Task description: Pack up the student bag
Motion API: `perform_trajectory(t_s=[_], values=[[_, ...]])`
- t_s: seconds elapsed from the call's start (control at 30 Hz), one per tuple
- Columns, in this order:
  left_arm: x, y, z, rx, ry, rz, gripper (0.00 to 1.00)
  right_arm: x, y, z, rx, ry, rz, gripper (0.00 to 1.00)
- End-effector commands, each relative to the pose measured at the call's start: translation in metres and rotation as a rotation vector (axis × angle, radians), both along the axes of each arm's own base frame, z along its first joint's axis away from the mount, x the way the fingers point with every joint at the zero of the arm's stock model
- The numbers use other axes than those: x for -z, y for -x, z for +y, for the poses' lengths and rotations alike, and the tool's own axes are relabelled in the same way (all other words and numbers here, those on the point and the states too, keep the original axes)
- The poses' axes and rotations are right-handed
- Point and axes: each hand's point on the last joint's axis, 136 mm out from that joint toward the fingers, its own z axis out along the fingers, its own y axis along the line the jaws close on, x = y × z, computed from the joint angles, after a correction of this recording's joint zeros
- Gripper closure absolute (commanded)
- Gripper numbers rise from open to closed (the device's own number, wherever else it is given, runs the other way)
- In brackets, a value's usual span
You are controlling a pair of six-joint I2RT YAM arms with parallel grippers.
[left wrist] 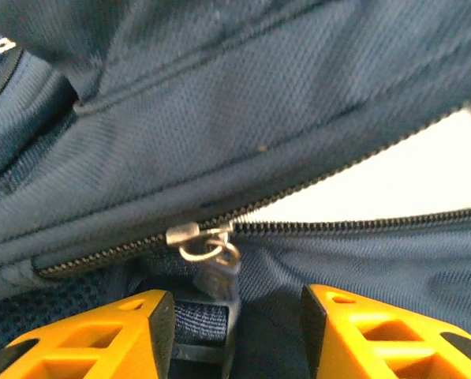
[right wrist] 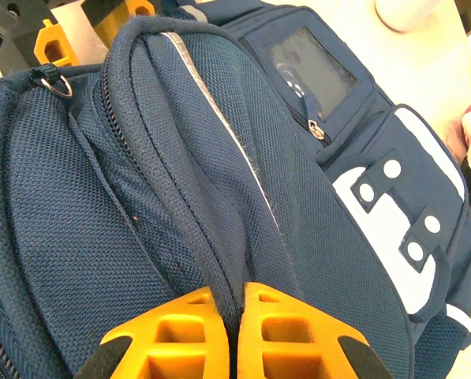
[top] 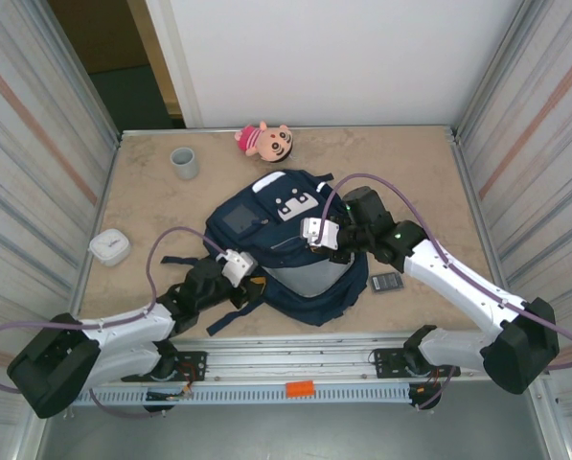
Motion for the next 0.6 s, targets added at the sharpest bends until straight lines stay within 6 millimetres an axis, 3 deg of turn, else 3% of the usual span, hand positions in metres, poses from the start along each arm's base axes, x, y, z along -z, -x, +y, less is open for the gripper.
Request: perform_trajectory(t_s=[0.0, 0.1, 0.33, 0.57], values=[[-0.03, -0.006, -0.011, 0.024, 0.071, -0.087, 0.56, -0.034, -0.005, 0.008, -0.004, -0.099, -0.05, 1.0], [-0.031, -0.006, -0.008, 0.009, 0.073, -0.088, 0.61, -0.035, -0.007, 0.008, -0.001, -0.105, -0.053, 1.0], [-0.028, -0.002, -0.005, 0.012, 0.063, -0.079, 0.92, -0.033, -0.01, 0.008, 0.014, -0.1, -0.049, 1.0], [-0.035, 0.018, -0.018, 0.148, 0.102, -0.057, 1.0, -0.025, -0.015, 0.007, 0.042, -0.089, -0.034, 1.0]])
